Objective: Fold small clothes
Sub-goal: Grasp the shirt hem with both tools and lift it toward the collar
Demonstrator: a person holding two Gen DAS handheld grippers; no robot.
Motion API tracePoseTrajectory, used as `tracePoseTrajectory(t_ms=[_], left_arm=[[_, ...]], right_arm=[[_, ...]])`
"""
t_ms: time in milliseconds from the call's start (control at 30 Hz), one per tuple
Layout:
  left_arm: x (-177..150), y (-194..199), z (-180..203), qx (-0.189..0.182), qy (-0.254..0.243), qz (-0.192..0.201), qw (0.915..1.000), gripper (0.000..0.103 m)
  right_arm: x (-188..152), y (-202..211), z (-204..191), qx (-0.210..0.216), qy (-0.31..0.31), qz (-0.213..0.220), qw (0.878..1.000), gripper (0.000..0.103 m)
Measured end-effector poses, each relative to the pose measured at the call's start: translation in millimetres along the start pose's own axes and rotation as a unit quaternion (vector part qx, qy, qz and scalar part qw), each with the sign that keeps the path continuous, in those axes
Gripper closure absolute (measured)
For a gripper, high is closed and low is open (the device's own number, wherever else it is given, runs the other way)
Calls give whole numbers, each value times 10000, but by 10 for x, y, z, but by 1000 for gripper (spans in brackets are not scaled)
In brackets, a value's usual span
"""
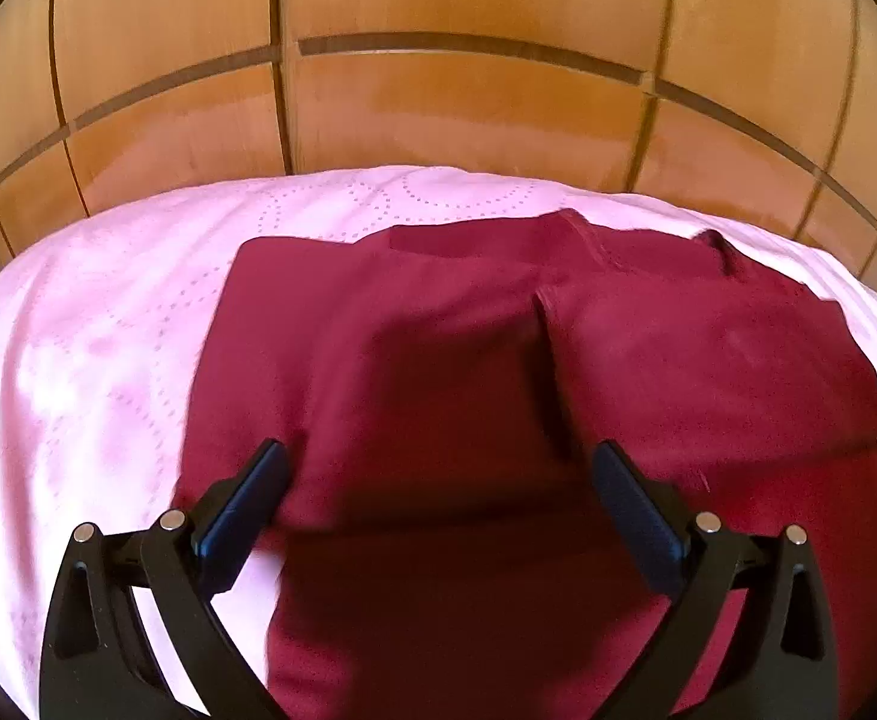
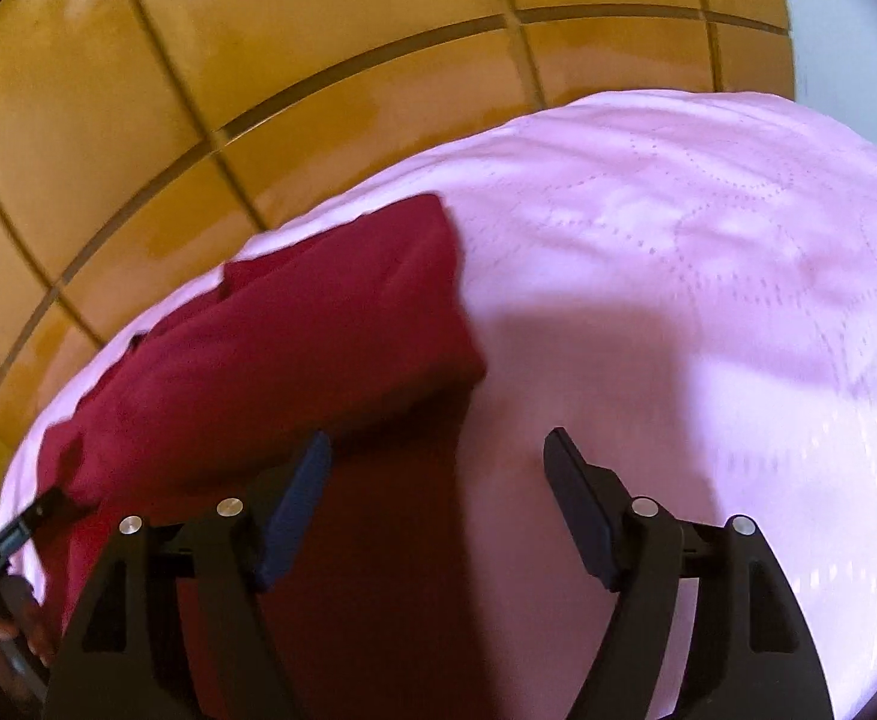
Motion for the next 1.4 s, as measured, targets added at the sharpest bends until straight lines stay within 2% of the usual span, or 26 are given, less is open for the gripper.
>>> tracePoseTrajectory(t_ms=[133,233,333,467,567,667,833,900,1033,1067,1233,1400], left_arm=[[-148,149,-49,24,-115,-34,9999,2],[-284,177,-136,-144,68,-315,9994,2],[-433,231,-272,-261,337,-437,9981,2],[-645,365,-444,-412,541,-515,9964,2],[-789,475,-546,-511,541,-430,9963,2],[-905,544,-587,-634,368,-416,9964,2],[-1103,661,-528,-612,-387,-288,9970,2],[-1157,731,-545,-764,-447,-252,9958,2],[-1255,878,-628,-1151,-399,-243,9923,4],[-1291,921,-640,-1245,-402,-224,9912,5],[-1427,1097,-708,-1850,-340,-162,9820,28],[-1473,1123,-763,-2400,-65,-307,9703,44]], right_arm=[[-204,89,-47,6,152,-98,9998,28],[-274,122,-96,2,266,-125,9996,25],[-338,182,-148,56,423,-191,9989,24],[-412,293,-148,370,427,-326,9979,24],[-425,368,-91,514,365,-421,9971,24],[-456,449,-48,606,295,-489,9965,24],[-570,545,-41,727,459,-654,9941,24],[-643,594,-37,822,541,-733,9924,25],[-770,703,9,1041,643,-848,9889,33],[-804,737,22,1118,650,-879,9877,35],[-943,877,97,1432,600,-987,9829,40],[-1069,973,192,1757,538,-1071,9771,46]])
Point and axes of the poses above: each gripper's, at about its wrist camera, not at the fingertips, and y roughly against the way its jaws point, z to its right, x to its top, the point moved 3 cm from there along -y, roughly the way its jaws point, and after that the axes turned 3 degrees about x, right-handed, at the moved point
